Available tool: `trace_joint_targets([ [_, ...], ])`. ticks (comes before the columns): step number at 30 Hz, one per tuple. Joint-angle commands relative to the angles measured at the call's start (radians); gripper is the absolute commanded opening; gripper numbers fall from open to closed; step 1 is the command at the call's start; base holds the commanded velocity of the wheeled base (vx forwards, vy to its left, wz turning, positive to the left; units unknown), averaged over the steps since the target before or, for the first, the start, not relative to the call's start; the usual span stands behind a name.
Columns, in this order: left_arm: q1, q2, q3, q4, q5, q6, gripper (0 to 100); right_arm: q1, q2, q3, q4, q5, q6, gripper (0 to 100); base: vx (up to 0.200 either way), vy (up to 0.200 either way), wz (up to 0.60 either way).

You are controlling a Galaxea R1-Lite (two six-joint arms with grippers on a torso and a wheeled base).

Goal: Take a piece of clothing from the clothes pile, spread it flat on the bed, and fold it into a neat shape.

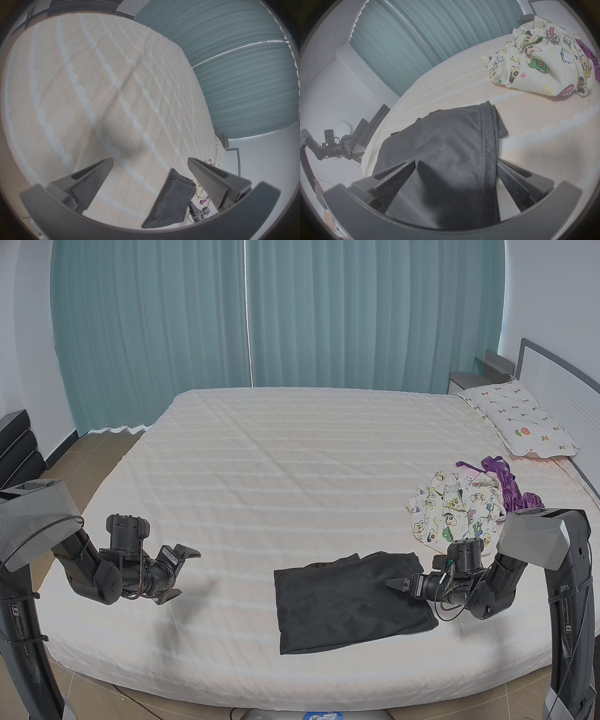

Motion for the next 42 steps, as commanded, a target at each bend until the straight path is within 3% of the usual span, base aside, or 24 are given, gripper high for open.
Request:
trace_joint_targets([
  [1, 0.0, 0.001, 0.0, -0.001, 0.0, 0.0, 100, 0.007, 0.004, 0.002, -0.002, 0.002, -0.004, 100, 0.0, 0.0, 0.0],
  [16, 0.0, 0.001, -0.002, -0.001, 0.0, -0.002, 100, 0.069, 0.006, 0.016, -0.056, 0.027, -0.01, 100, 0.0, 0.0, 0.0],
  [22, 0.0, 0.001, -0.002, -0.001, 0.0, -0.002, 100, 0.096, 0.001, 0.008, -0.05, 0.01, -0.005, 100, 0.0, 0.0, 0.0],
  [26, 0.0, 0.001, -0.002, -0.001, 0.0, -0.002, 100, 0.121, 0.004, 0.0, -0.047, -0.057, -0.008, 100, 0.0, 0.0, 0.0],
  [32, 0.0, 0.001, -0.002, -0.001, 0.0, -0.002, 100, 0.121, 0.004, -0.004, -0.039, -0.059, -0.004, 100, 0.0, 0.0, 0.0],
  [33, 0.0, 0.001, -0.002, -0.001, 0.0, -0.002, 100, 0.121, 0.003, -0.004, -0.035, -0.059, -0.004, 0, 0.0, 0.0, 0.0],
  [42, 0.0, 0.001, -0.002, -0.001, 0.002, -0.002, 100, 0.119, 0.0, 0.011, -0.041, -0.062, 0.004, 0, 0.0, 0.0, 0.0],
])
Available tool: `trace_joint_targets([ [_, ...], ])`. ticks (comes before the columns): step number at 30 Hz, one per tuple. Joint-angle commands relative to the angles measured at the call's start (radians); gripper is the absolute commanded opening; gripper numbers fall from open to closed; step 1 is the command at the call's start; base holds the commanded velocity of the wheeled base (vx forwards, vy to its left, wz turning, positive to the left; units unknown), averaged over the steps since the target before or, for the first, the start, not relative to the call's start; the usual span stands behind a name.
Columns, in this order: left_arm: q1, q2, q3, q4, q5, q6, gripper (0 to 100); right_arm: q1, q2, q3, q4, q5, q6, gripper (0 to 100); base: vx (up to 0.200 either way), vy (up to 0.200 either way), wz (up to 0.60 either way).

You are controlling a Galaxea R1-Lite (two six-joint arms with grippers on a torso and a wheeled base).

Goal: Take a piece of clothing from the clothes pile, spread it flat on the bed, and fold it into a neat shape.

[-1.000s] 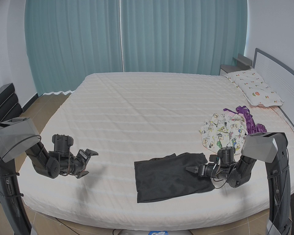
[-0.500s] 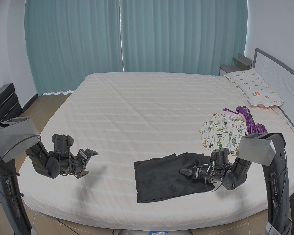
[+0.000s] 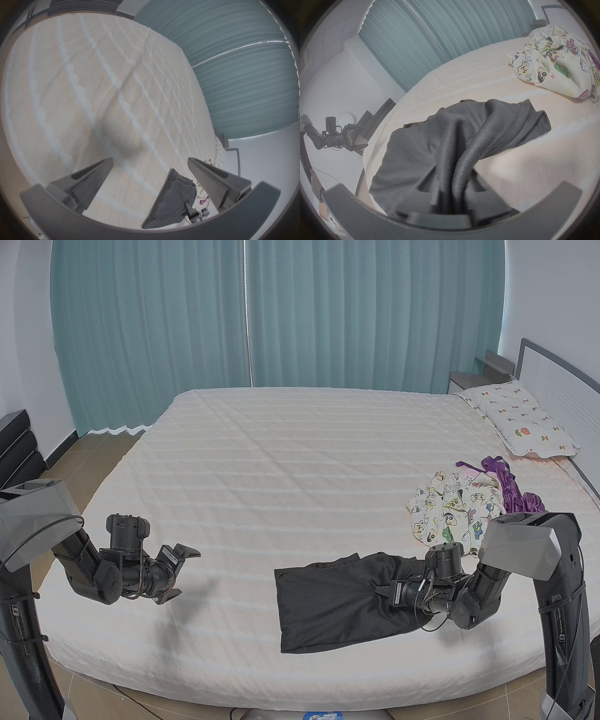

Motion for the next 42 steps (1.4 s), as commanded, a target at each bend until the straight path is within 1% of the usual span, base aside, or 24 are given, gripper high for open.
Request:
trace_joint_targets([
  [1, 0.0, 0.001, 0.001, -0.001, 0.0, 0.0, 100, 0.0, -0.003, 0.014, -0.013, -0.002, 0.0, 0, 0.0, 0.0, 0.0],
  [6, 0.0, 0.001, 0.001, -0.001, 0.0, 0.001, 100, -0.022, -0.052, 0.057, -0.013, 0.006, 0.004, 0, 0.0, 0.0, 0.0],
  [8, 0.0, 0.001, 0.001, -0.001, 0.0, 0.0, 100, -0.031, -0.073, 0.08, -0.013, 0.007, 0.023, 0, 0.0, 0.0, 0.0],
  [13, 0.0, 0.001, 0.001, -0.001, 0.0, 0.001, 100, -0.053, -0.076, 0.095, -0.013, 0.006, 0.037, 0, 0.0, 0.0, 0.0],
  [42, 0.0, 0.001, 0.001, -0.001, 0.0, 0.0, 100, -0.054, -0.118, 0.137, -0.025, 0.007, 0.044, 0, 0.0, 0.0, 0.0],
])
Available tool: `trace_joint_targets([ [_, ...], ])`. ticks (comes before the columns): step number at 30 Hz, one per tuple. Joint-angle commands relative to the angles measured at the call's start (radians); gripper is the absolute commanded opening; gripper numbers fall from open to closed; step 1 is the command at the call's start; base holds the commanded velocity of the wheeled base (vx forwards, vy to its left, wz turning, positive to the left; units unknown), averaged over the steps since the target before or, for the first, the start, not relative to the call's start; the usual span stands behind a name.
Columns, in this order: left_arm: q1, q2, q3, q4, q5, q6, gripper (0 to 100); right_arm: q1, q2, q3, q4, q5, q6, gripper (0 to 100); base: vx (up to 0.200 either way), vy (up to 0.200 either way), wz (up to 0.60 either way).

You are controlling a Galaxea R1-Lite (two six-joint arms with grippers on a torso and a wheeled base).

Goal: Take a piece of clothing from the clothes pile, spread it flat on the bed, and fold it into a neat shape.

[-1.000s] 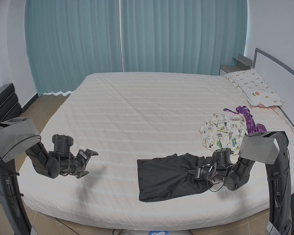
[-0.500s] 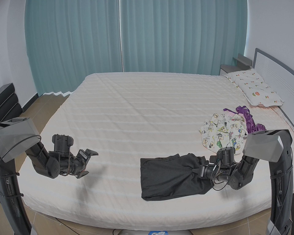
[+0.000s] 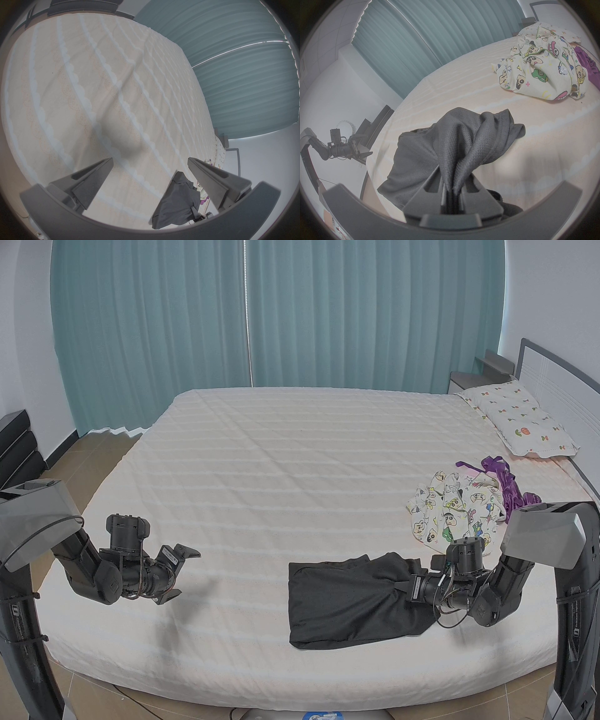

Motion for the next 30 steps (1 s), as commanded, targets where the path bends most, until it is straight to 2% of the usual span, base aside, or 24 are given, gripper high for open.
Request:
trace_joint_targets([
  [1, 0.0, 0.001, 0.0, 0.0, 0.0, 0.0, 100, 0.0, -0.002, 0.001, -0.001, 0.0, 0.0, 0, 0.0, 0.0, 0.0],
  [7, 0.0, 0.001, -0.002, 0.0, 0.0, -0.002, 100, 0.002, -0.002, 0.003, -0.001, 0.0, 0.0, 0, 0.0, 0.0, 0.0],
  [16, 0.0, 0.001, -0.002, 0.0, 0.0, -0.002, 100, -0.002, -0.005, 0.015, -0.015, 0.0, 0.0, 0, -0.2, 0.0, 0.0],
  [30, 0.0, 0.001, -0.002, 0.0, 0.0, 0.0, 100, -0.028, -0.004, 0.012, -0.021, -0.001, 0.0, 0, 0.0, 0.0, 0.0],
])
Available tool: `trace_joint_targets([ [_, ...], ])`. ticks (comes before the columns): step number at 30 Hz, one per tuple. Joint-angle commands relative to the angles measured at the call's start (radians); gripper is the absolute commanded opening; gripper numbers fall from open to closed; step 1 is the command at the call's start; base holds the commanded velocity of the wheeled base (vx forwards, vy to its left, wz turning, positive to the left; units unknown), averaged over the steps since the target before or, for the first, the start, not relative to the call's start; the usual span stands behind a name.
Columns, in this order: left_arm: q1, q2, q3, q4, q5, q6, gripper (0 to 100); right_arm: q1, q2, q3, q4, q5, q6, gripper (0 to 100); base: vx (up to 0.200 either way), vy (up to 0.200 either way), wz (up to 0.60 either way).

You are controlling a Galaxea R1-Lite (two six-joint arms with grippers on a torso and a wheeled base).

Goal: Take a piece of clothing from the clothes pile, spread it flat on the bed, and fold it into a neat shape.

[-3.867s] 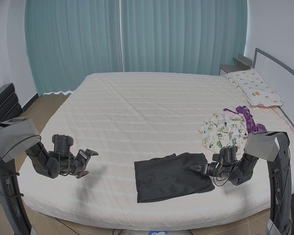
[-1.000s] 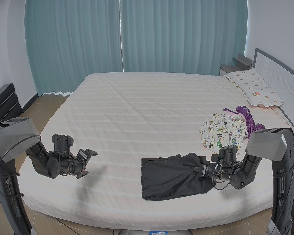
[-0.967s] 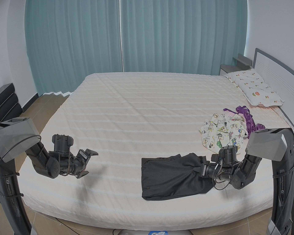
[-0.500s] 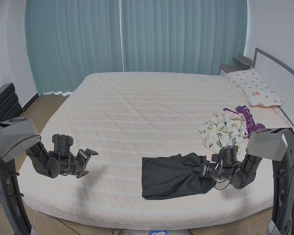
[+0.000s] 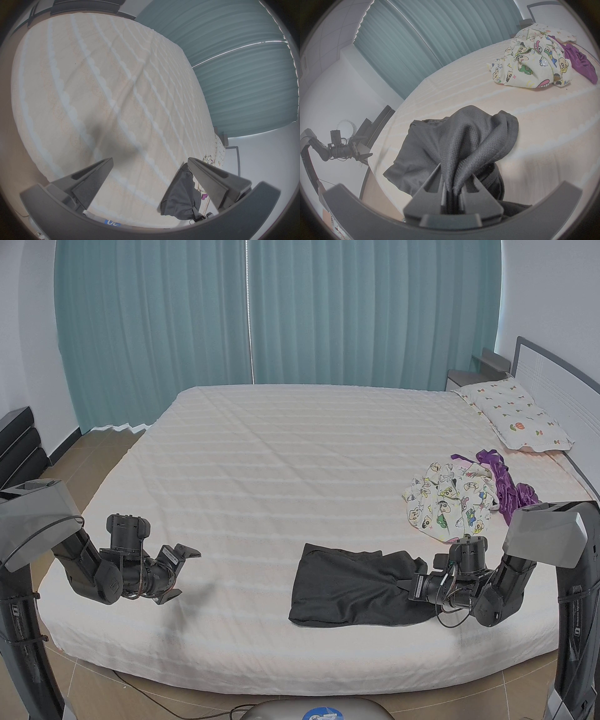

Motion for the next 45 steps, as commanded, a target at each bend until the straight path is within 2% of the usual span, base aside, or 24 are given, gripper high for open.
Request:
trace_joint_targets([
  [1, 0.0, 0.001, 0.0, -0.001, 0.0, 0.0, 100, -0.012, 0.001, 0.002, 0.001, 0.0, 0.0, 0, 0.0, 0.0, 0.0],
  [4, 0.0, 0.001, 0.0, -0.001, 0.0, -0.002, 100, -0.012, 0.001, 0.002, 0.001, 0.0, 0.0, 0, 0.0, 0.0, 0.0],
  [45, 0.0, 0.001, 0.0, -0.001, 0.0, 0.0, 100, -0.018, 0.003, 0.002, -0.014, -0.006, 0.0, 0, 0.0, -0.2, 0.0],
])
